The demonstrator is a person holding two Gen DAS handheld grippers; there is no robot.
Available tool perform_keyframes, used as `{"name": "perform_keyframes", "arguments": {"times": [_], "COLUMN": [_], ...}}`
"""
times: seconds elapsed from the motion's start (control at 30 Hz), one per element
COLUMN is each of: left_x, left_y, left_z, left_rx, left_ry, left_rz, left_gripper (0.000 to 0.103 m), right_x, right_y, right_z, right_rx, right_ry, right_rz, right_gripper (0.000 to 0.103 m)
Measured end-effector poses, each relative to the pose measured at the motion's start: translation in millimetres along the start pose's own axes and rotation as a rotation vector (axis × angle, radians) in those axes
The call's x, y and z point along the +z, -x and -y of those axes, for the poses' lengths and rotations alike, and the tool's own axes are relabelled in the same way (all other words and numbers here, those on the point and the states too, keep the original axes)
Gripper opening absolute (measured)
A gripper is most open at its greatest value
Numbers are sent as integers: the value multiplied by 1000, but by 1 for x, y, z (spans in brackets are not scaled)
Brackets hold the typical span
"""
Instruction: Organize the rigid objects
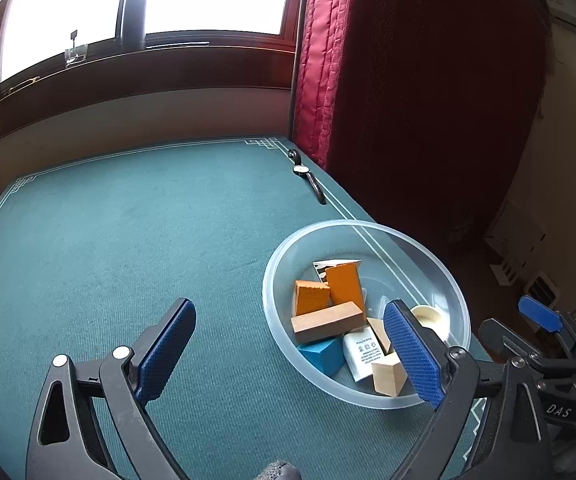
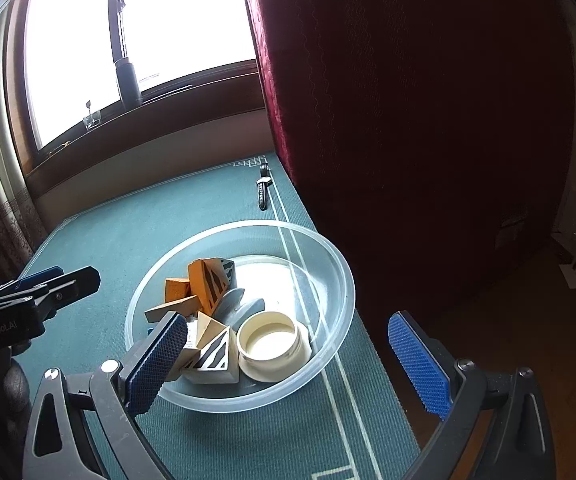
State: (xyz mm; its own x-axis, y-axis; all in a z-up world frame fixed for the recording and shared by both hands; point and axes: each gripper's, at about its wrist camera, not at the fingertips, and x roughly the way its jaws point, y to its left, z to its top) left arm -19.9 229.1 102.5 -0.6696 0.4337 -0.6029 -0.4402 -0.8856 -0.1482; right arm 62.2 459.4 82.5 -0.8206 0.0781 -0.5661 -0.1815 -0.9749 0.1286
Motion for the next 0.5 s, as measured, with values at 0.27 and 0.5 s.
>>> {"name": "perform_keyframes", "arguments": {"times": [0.27, 0.5], "left_x": [-3, -6], "left_y": [12, 14], "left_z": [9, 13], "left_rx": [37, 67], "left_ry": [-52, -84], "left_rz": [40, 40], "left_gripper": [101, 101], "right_x": [-9, -12], "right_y": [5, 10], "right_z": [-23, -23], "right_rx": [-16, -49], "right_ry": [96, 104], "right_rz": [-2, 4], "right_gripper": [102, 102]}}
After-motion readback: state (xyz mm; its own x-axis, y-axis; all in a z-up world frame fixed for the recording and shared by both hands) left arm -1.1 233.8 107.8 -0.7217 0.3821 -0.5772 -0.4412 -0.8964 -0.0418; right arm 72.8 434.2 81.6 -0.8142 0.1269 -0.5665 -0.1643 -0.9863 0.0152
